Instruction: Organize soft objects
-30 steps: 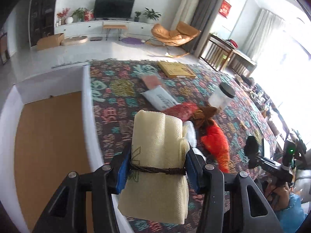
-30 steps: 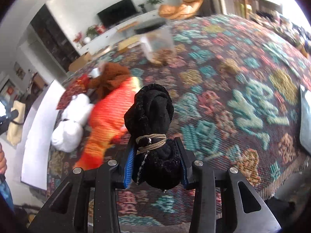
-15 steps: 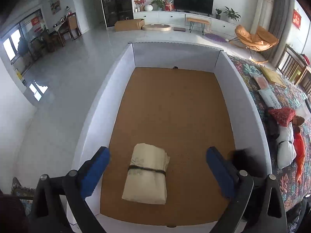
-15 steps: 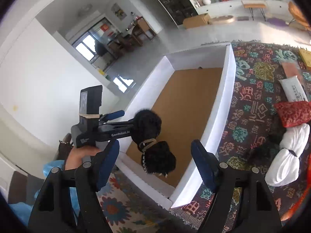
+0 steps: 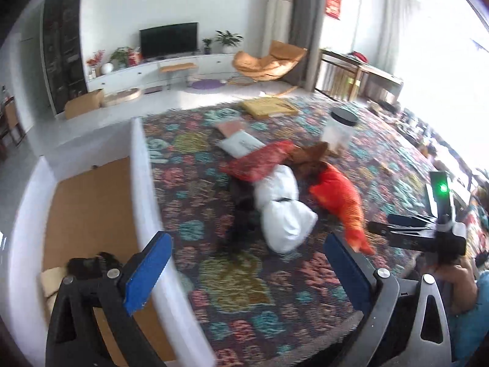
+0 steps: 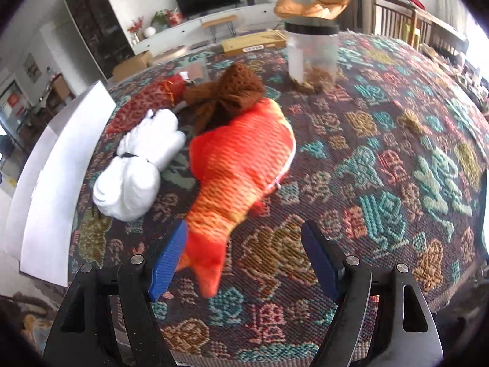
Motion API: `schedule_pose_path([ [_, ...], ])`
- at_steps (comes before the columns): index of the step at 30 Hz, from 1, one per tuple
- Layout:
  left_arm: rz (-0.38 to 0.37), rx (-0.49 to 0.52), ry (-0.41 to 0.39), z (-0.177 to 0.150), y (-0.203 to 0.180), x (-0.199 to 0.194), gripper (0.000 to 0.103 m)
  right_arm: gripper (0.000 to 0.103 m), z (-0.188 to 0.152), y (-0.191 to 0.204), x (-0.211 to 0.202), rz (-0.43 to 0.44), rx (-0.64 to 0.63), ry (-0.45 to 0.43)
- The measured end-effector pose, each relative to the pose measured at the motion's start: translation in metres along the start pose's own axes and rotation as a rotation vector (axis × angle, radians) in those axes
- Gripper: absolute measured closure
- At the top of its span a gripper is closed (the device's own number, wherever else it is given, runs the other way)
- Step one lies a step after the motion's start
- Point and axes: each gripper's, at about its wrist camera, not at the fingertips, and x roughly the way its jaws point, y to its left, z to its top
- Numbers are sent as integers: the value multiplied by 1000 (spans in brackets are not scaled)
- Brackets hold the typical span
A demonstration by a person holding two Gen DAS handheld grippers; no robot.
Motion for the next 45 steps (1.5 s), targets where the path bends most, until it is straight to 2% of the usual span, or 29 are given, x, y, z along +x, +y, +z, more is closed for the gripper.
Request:
schedule_pose_path([
  [2,-53,23,52,-8,-36,29,3,23,2,11,12,34,-30,37],
  [4,-44,33,98,-21,-58,56,3,24,3,32,27,38,-91,72],
  [6,-30,26,136,-30,-73,83,3,24,7,34,42,-1,-107,92],
  [7,-21,19,158,-35,-79,94,3,24,10,24,46,-32,-83,81],
  [10,-1,0,190,-49,-77,117,3,25,26,-31,30,-61,109,-18],
  [12,1,-3,190,-52,-75,129,3,24,36,-68,13,-133,185,-88],
  [14,23,5,195,-52,-73,144,3,24,42,-97,-2,-205,203,-114],
  [16,42,14,194,-50,-72,158,3,24,44,-109,-13,-245,189,-124],
  [20,74,-2,199,-50,-65,182,3,24,28,-106,-31,-230,159,-133],
  [23,109,17,175,-46,-65,187,0,24,4,-79,-40,-182,91,-101],
  [26,109,14,166,-43,-62,191,0,24,-18,-46,-23,-69,4,-15],
  [29,111,13,158,-43,-59,194,0,24,-31,-27,5,-19,-43,67],
  [31,111,12,154,-43,-58,194,0,24,-30,-28,25,-35,-33,91],
  [35,112,12,152,-44,-57,194,0,24,-1,-39,42,-141,-39,25],
  [39,113,11,150,-45,-59,192,0,24,19,-77,57,-262,58,-57],
  [42,115,11,148,-46,-60,191,0,23,11,-92,50,-276,102,-147],
  [45,115,11,148,-46,-60,191,0,23,12,-93,50,-285,104,-144],
])
